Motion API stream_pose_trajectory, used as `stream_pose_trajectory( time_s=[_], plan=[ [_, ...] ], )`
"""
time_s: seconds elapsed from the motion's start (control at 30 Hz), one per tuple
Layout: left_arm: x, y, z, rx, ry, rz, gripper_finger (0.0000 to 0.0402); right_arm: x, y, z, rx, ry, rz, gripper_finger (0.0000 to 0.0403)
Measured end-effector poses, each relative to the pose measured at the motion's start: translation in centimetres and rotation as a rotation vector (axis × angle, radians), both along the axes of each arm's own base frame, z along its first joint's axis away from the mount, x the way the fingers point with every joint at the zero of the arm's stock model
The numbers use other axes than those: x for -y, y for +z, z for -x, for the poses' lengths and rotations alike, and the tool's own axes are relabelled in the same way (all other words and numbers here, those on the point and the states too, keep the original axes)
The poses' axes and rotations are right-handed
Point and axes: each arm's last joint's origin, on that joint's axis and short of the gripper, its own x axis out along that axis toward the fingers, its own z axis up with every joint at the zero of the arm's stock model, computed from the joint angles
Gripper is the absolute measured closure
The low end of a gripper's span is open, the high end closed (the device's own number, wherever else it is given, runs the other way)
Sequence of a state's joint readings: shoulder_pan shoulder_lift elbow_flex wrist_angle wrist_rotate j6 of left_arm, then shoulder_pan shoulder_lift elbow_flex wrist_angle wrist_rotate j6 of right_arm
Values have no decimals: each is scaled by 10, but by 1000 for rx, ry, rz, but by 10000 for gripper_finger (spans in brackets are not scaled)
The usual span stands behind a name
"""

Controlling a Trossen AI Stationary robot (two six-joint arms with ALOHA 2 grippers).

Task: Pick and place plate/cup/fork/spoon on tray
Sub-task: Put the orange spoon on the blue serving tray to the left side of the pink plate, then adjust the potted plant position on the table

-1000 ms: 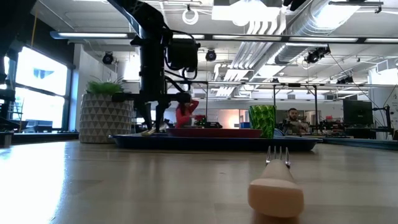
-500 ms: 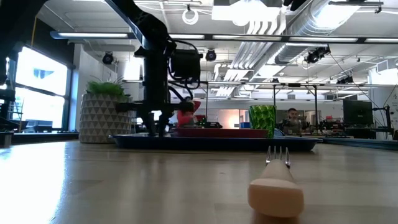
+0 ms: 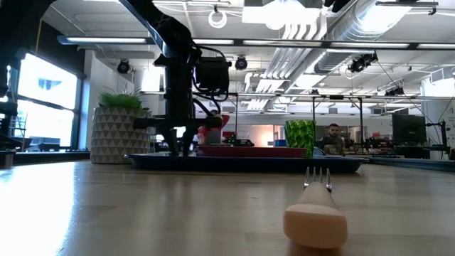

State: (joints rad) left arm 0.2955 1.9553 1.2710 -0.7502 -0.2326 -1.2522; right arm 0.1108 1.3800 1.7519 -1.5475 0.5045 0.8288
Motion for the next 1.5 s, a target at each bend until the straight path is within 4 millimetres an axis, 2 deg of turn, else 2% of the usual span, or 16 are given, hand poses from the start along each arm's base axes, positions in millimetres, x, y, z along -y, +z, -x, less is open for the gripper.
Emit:
stream_pose_trajectory(
  time_s=[0.4,0.83,1.13,1.5],
  plan=[
    [2,0,-1,7,-5,21,303,0,0,0,0,0,0,265],
    [5,11,3,4,-36,19,298,0,0,0,0,1,0,265],
    [9,29,10,12,-64,17,298,0,0,0,-1,1,-1,265],
    [25,70,16,138,-127,-20,298,-3,-1,0,-25,70,-73,265]
  ],
)
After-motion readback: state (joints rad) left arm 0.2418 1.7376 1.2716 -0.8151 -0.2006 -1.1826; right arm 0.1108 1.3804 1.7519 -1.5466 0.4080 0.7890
